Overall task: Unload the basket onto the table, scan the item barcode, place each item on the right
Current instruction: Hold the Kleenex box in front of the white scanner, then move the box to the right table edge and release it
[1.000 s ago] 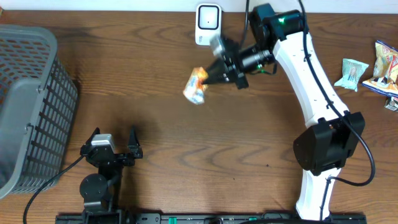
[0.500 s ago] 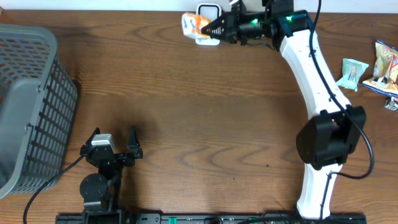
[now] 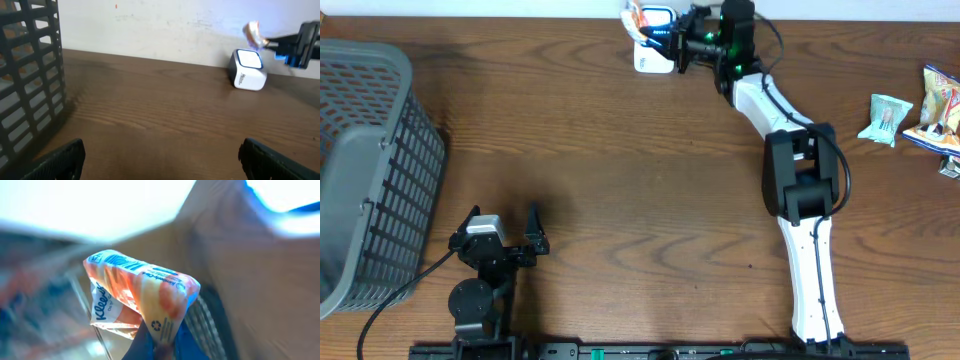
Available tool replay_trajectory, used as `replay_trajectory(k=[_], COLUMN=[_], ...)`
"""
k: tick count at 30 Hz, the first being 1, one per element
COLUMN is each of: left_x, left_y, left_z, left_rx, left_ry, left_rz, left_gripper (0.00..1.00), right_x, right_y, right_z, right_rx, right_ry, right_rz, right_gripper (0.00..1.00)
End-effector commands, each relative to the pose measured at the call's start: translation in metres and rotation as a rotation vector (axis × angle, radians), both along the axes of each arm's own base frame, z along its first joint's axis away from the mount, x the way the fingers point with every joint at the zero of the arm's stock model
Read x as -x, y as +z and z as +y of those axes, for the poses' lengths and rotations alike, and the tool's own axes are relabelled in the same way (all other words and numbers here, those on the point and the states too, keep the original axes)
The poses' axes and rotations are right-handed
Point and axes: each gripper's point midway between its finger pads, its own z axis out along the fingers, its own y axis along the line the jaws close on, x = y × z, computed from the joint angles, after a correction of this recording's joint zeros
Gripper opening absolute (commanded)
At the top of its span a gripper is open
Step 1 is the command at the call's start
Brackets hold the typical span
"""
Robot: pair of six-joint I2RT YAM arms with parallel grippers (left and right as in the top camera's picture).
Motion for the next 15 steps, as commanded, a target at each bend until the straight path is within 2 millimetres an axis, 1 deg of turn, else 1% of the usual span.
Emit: replay_trajectory(k=[1, 3, 4, 8, 9, 10, 12, 13, 14, 15], left_x=[0.000, 0.000, 0.000, 0.000, 0.000, 0.000, 0.000, 0.000, 0.000, 0.000], left_y=[-0.016, -0.016, -0.016, -0.016, -0.016, -0.016, -0.016, -0.016, -0.016, -0.016], left_z=[-0.002, -0.002, -0.002, -0.002, -0.002, -0.002, -0.002, -0.002, -0.002, -0.002], left_rx=[-0.009, -0.009, -0.009, -0.009, -0.009, -0.009, -0.009, -0.009, -0.009, -0.009], left_ry=[-0.014, -0.014, -0.014, -0.014, -0.014, -0.014, -0.014, -0.014, -0.014, -0.014], left_rz=[0.037, 0.037, 0.037, 0.037, 0.037, 0.037, 0.037, 0.037, 0.037, 0.037], left_gripper=[0.98, 0.98, 0.98, 0.98, 0.98, 0.98, 0.98, 0.98, 0.98, 0.98], right_x=[-0.029, -0.034, -0.036, -0.043, -0.046, -0.046, -0.047, -0.046, -0.045, -0.043], right_y=[-0.026, -0.034, -0.034, -0.025, -0.016, -0.010, 0.021, 0.034, 0.052, 0.063], right_z=[-0.018, -0.021, -0.022, -0.026, -0.029, -0.031, -0.043, -0.049, -0.059, -0.068], right_rx=[-0.025, -0.005, 0.011, 0.099, 0.137, 0.153, 0.208, 0.223, 0.257, 0.297], right_ry=[-0.180, -0.218, -0.231, -0.234, -0.223, -0.216, -0.197, -0.196, -0.197, -0.199], right_rz=[0.141, 0.130, 0.103, -0.096, -0.201, -0.251, -0.418, -0.458, -0.510, -0.539], right_gripper=[0.02, 0.02, 0.02, 0.02, 0.02, 0.02, 0.02, 0.02, 0.02, 0.02])
